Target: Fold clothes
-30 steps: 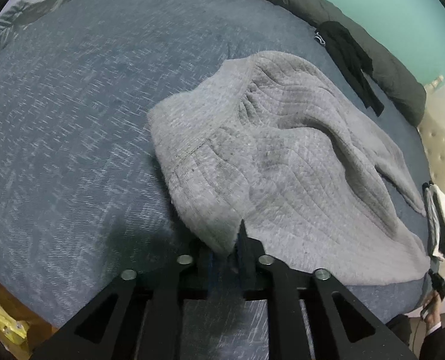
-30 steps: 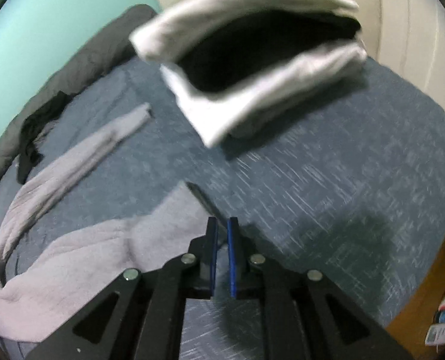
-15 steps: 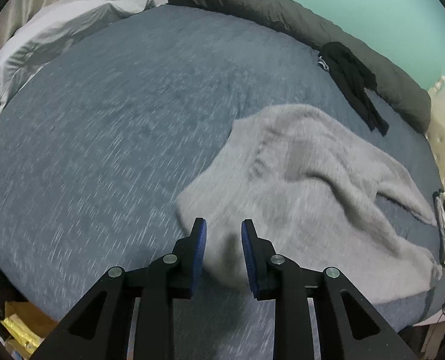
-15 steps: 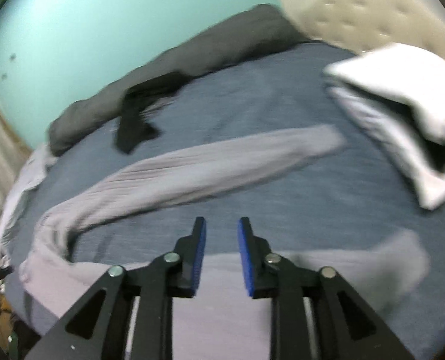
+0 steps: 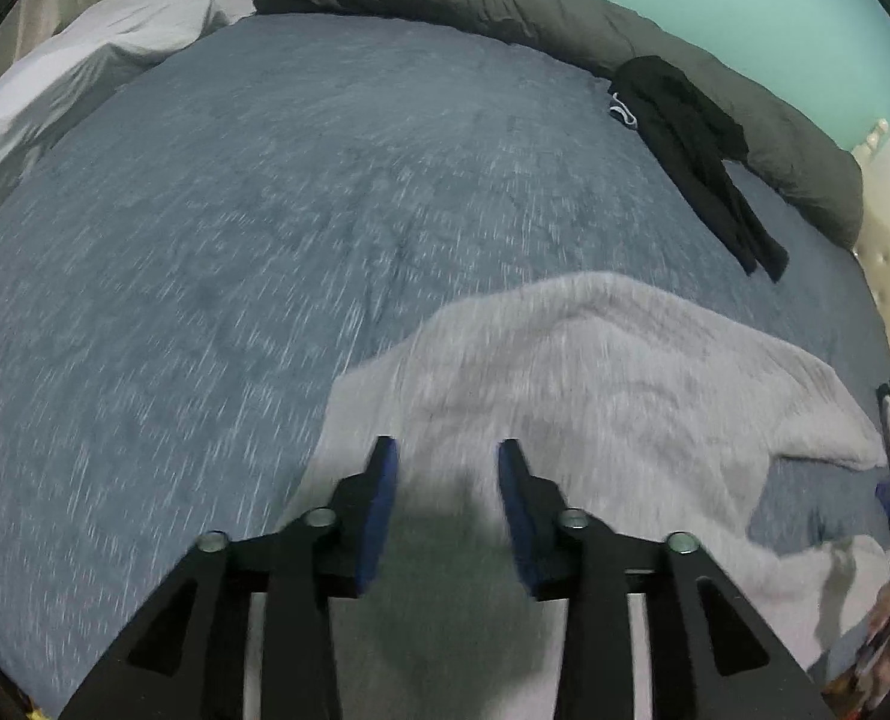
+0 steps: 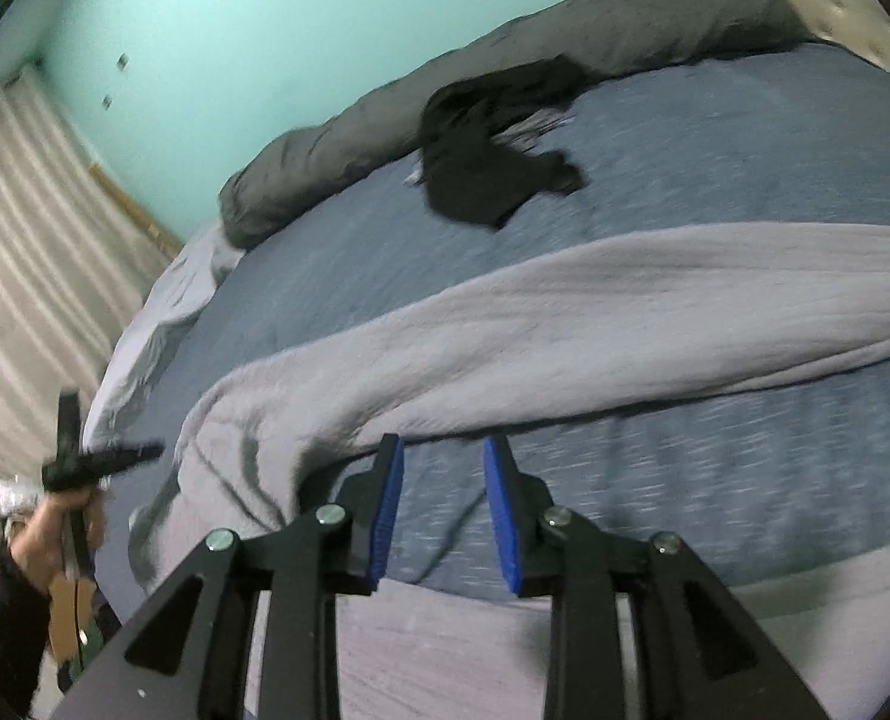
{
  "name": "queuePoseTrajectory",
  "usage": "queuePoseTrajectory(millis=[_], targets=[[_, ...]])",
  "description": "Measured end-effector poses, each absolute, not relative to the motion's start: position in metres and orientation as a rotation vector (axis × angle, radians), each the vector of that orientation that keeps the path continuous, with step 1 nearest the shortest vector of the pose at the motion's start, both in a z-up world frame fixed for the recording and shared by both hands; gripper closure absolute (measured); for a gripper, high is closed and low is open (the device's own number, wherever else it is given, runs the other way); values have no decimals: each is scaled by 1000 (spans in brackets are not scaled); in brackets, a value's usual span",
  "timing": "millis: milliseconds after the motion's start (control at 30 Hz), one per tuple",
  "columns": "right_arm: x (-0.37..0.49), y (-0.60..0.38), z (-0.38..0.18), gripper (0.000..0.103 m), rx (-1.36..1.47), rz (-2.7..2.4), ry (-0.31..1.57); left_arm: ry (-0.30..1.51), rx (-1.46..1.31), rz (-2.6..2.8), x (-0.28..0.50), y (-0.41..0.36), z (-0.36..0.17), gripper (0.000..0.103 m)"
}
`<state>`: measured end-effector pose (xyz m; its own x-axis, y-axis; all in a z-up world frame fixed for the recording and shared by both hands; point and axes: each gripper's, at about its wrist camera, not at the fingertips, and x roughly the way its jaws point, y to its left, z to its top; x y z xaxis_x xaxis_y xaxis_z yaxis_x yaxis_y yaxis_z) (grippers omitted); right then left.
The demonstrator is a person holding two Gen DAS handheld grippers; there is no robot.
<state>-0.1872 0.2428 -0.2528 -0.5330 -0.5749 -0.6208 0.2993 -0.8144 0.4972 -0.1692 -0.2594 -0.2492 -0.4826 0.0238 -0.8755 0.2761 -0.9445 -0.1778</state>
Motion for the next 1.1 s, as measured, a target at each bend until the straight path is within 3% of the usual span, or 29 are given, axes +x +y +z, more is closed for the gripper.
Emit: queuePoseTrajectory(millis=[267, 567, 633, 667, 700, 1100], targets=[[-182, 208, -297, 73, 1130, -2258, -483, 395, 1519, -2516, -226, -261, -267, 62], [-178, 203, -310, 72, 1099, -2223, -532, 306, 1560, -2535, -253, -246, -280, 61], [-177, 203, -312, 72, 1102, -2215, -537, 269, 1579, -2546, -254, -238, -283, 70], [-177, 202, -313, 72, 1103, -2212, -539, 250, 1589, -2552, -254, -235, -285, 87], [-177, 203, -315, 72, 1107, -2210, -549, 231, 1598, -2557, -254, -231, -286, 95], [-176, 209, -314, 72, 1103, -2195, -620, 126, 1632, -2661, -221, -194, -272, 99]])
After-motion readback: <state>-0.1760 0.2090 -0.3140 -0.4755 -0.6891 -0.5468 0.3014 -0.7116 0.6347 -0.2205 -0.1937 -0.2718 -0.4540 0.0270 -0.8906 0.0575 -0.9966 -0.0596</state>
